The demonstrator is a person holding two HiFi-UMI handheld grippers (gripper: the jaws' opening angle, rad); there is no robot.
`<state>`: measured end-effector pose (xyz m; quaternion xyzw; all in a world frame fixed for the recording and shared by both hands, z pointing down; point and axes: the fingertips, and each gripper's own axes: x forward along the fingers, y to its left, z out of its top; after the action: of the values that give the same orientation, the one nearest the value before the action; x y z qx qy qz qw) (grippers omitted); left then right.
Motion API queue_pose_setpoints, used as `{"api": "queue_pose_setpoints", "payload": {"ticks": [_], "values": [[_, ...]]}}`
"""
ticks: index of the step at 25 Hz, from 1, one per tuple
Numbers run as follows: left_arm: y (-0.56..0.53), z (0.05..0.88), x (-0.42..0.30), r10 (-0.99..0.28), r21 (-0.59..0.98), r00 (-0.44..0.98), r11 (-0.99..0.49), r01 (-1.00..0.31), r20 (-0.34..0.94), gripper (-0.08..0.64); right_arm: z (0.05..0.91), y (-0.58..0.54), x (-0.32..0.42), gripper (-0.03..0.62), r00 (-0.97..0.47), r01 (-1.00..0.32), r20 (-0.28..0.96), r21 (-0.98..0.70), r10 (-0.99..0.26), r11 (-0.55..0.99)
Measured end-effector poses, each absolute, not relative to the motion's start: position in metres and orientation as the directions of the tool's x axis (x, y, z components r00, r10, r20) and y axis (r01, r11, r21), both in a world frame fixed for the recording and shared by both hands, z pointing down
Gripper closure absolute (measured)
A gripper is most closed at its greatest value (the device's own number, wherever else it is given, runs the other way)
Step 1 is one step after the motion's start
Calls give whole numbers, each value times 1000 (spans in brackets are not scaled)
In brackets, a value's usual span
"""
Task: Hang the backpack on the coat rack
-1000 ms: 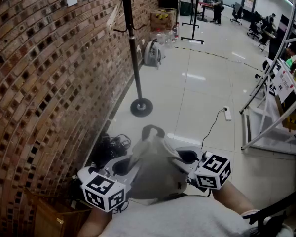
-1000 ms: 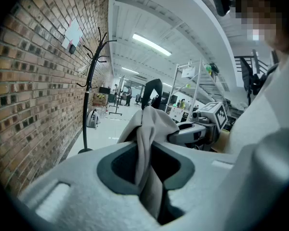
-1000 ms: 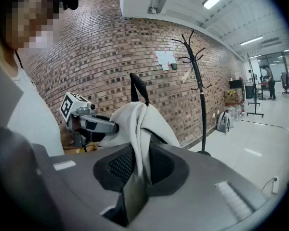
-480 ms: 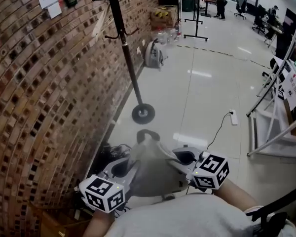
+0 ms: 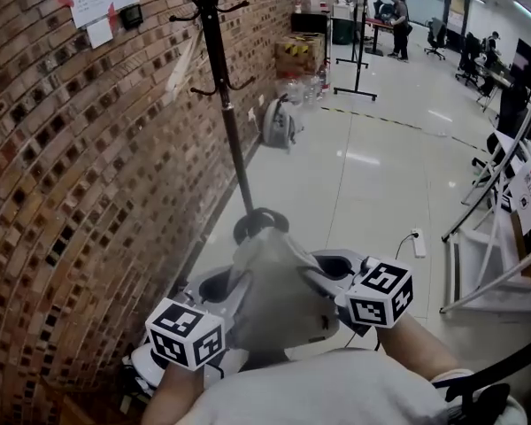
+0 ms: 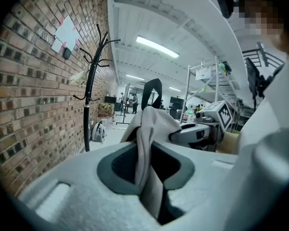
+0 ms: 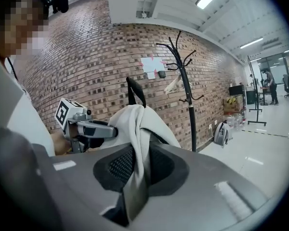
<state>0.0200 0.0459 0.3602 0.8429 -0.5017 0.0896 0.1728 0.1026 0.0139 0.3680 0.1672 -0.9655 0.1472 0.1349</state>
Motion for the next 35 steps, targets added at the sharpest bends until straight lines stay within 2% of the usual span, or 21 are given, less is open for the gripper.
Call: {"api": "queue_pose_setpoints", "payload": {"ticks": [18, 35], "values": [[-196, 396, -122, -765, 237, 531, -475, -847, 364, 493, 405, -224, -39, 537, -904, -379, 322, -306, -280, 873], [-359, 410, -200, -750, 287, 538, -457, -842, 384, 494, 421, -387, -117, 537, -891, -413, 353, -372, -285, 831]]}}
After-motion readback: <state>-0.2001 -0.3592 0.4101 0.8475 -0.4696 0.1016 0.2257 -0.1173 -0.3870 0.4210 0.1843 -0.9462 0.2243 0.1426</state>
